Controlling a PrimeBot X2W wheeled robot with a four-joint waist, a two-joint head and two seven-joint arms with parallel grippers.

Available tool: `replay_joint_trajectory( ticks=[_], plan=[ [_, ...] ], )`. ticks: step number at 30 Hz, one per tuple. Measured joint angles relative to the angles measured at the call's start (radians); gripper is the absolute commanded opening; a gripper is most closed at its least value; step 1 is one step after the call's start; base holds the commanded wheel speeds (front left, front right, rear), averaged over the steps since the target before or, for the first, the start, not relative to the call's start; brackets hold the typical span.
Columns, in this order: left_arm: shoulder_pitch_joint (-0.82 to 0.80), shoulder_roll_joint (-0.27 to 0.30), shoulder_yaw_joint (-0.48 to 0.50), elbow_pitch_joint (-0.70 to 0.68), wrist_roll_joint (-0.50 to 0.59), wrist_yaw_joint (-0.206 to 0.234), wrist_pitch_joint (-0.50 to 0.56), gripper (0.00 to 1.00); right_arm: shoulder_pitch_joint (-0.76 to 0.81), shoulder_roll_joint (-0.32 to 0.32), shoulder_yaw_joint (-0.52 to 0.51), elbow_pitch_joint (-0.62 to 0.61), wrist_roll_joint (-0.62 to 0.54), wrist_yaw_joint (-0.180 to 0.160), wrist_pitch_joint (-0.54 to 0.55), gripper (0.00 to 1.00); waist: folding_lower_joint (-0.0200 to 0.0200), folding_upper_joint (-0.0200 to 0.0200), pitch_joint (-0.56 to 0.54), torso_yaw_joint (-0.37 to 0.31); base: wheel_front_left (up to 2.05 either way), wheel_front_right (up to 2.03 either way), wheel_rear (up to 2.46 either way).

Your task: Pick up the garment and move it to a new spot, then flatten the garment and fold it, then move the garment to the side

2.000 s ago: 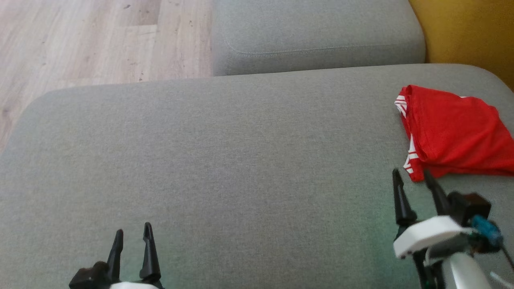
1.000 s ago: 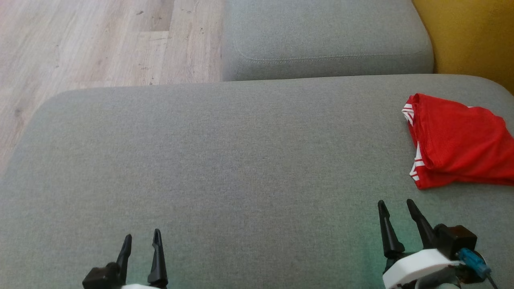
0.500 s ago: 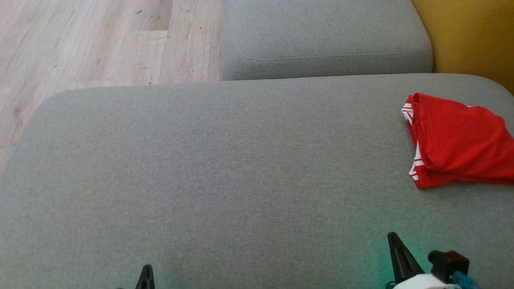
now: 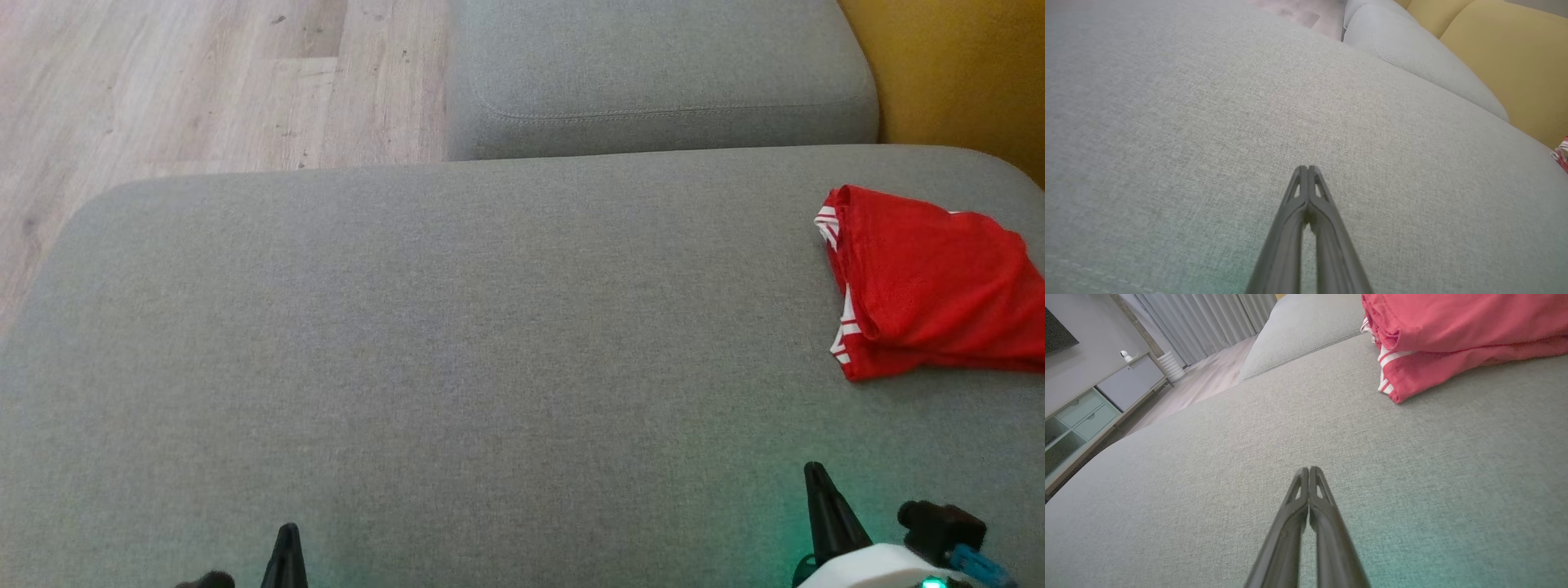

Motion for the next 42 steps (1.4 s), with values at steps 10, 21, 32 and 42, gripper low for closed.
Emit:
replay_joint_trajectory(
  ticks=[10, 21, 32, 42],
  plan=[
    [-0.008, -0.007, 0.029, -0.008, -0.081, -0.017, 0.024, 0.00, -0.017, 0.000, -0.014, -0.007, 0.102, 0.000, 0.019, 0.00, 0.0000, 0.0000, 0.004, -0.002, 0.00, 0.00, 0.00],
    [-0.023, -0.012, 0.062, -0.018, -0.180, -0.035, 0.052, 0.00, -0.026, 0.000, -0.032, -0.020, 0.227, 0.000, 0.045, 0.00, 0.0000, 0.0000, 0.010, -0.006, 0.00, 0.00, 0.00],
    [-0.045, -0.020, 0.095, -0.031, -0.279, -0.052, 0.079, 0.00, -0.043, 0.000, -0.049, -0.032, 0.351, 0.000, 0.067, 0.00, 0.0000, 0.0000, 0.015, -0.009, 0.00, 0.00, 0.00],
    [-0.066, -0.029, 0.126, -0.042, -0.367, -0.071, 0.099, 0.00, -0.064, 0.000, -0.065, -0.046, 0.464, 0.000, 0.083, 0.00, 0.0000, 0.0000, 0.020, -0.011, 0.00, 0.00, 0.00]
  ],
)
